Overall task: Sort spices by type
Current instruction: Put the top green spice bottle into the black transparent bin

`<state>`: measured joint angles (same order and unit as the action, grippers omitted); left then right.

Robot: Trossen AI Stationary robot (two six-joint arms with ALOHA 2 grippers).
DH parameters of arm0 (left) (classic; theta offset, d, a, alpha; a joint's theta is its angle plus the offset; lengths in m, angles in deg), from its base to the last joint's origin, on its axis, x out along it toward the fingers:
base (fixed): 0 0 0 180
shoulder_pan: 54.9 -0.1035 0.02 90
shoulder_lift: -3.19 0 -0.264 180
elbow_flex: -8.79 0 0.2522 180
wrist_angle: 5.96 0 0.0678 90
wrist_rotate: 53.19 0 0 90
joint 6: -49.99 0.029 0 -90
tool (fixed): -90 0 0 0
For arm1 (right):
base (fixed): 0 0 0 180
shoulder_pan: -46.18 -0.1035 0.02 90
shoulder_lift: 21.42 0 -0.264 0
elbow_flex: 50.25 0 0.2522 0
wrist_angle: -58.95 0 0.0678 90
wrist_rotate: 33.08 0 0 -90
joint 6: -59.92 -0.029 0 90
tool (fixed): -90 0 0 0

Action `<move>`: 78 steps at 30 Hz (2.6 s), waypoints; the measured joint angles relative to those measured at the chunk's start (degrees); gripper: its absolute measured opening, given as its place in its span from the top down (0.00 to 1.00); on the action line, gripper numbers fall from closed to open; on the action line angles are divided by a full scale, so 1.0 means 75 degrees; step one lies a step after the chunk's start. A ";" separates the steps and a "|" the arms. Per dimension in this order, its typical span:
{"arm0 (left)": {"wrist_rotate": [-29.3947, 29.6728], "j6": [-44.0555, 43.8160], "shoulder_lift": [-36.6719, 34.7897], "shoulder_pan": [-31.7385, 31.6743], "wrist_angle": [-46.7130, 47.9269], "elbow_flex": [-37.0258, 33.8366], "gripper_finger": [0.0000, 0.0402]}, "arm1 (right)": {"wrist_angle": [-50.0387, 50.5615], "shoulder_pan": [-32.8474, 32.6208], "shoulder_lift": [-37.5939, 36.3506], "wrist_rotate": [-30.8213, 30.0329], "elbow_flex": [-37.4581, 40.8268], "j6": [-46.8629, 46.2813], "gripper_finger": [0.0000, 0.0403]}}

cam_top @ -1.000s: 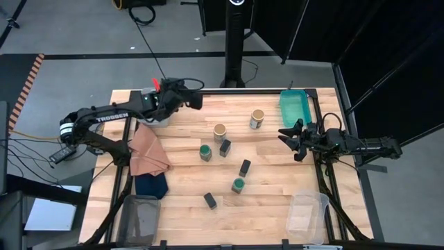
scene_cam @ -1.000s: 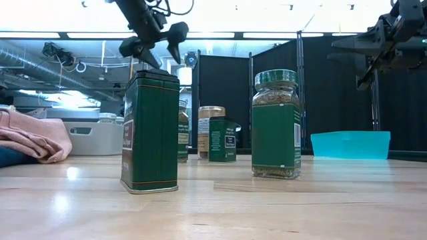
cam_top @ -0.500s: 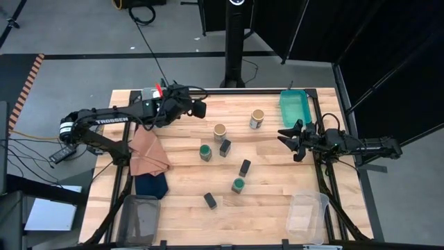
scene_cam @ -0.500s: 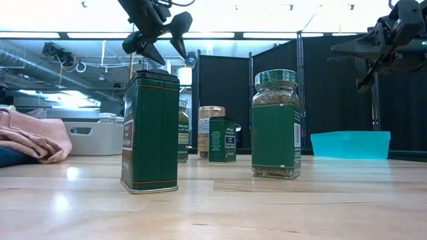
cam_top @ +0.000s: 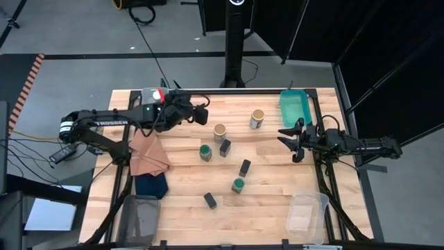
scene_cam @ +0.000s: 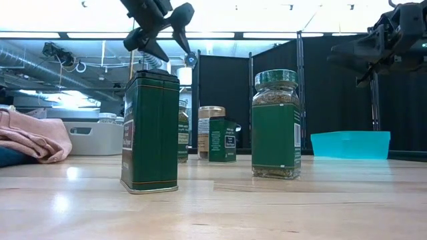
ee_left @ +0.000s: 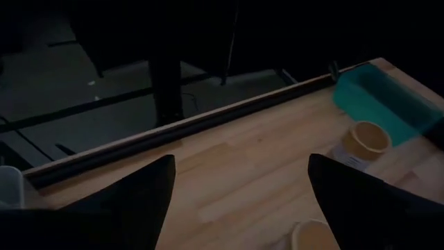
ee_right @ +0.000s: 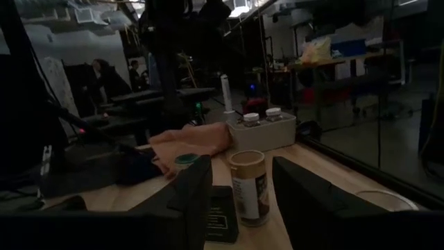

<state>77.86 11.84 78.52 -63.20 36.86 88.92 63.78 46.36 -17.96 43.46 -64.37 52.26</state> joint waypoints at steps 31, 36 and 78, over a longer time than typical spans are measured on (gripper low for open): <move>0.0016 0.0631 0.0000 0.1645 -0.1792 -0.0008 0.17 | -0.0568 0.0006 0.0000 -0.0058 0.0000 -0.1726 0.60; 0.0135 0.0446 0.0000 0.1806 -0.1764 -0.0008 0.17 | -0.0568 0.0006 0.0000 -0.0052 0.0000 -0.2049 0.60; -0.0703 -0.0127 0.0061 0.4879 -0.1874 -0.0008 0.17 | -0.4264 -0.1065 0.1164 0.1785 -0.1985 -0.3306 0.60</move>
<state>72.58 10.88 78.98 -26.60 22.80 88.86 31.80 38.38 -9.23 56.85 -79.26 27.46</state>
